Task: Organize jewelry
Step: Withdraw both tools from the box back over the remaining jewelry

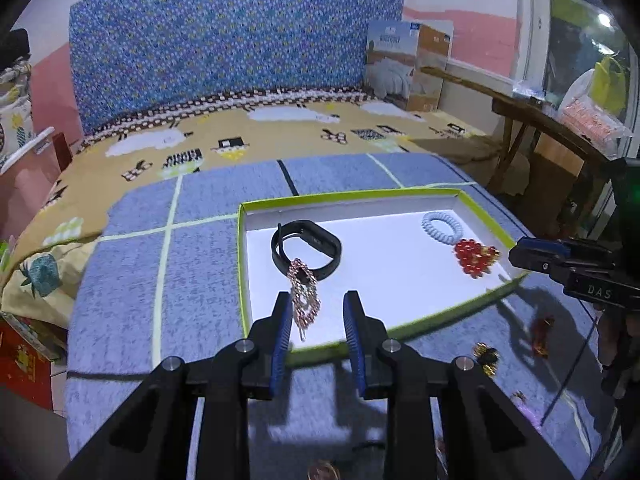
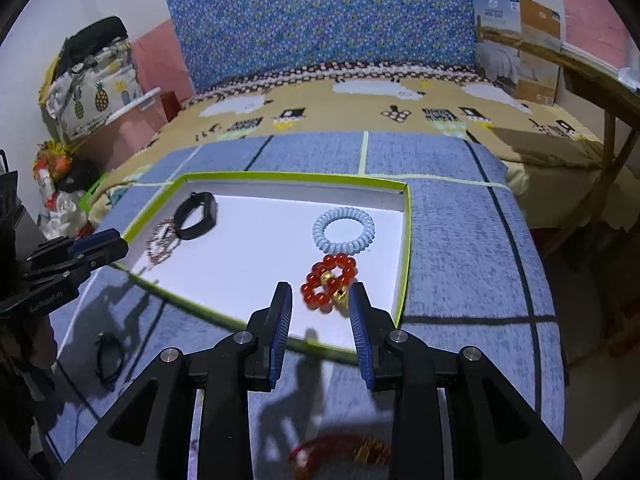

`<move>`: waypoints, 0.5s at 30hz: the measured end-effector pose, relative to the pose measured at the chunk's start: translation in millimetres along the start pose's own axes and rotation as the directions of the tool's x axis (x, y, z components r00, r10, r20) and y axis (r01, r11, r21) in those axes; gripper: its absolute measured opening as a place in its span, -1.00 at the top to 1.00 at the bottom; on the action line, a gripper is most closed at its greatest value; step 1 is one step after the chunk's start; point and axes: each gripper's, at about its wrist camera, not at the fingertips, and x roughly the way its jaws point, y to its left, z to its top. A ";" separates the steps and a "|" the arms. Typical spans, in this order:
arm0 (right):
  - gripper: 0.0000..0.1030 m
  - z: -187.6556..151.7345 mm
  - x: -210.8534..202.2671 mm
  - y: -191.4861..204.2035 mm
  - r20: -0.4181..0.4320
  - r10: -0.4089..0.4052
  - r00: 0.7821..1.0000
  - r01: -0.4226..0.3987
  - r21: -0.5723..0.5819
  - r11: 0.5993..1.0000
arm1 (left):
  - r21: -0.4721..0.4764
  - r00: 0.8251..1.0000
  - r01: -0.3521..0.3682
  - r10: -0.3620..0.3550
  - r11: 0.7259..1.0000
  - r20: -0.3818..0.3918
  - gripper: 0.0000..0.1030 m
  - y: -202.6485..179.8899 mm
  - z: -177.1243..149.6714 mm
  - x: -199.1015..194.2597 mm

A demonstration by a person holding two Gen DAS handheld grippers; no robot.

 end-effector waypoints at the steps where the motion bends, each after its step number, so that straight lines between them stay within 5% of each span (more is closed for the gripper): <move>1: 0.42 -4.2 -7.5 2.1 0.013 0.001 1.000 -0.001 0.002 1.000 | -0.002 1.000 -0.003 0.003 1.000 0.008 0.47 -1.3 -2.0 -4.9; 15: 0.42 -62.1 -75.4 25.8 0.096 0.016 0.995 -0.015 -0.014 1.000 | -0.003 0.996 -0.009 0.009 1.000 0.087 0.47 -28.9 -46.4 -69.7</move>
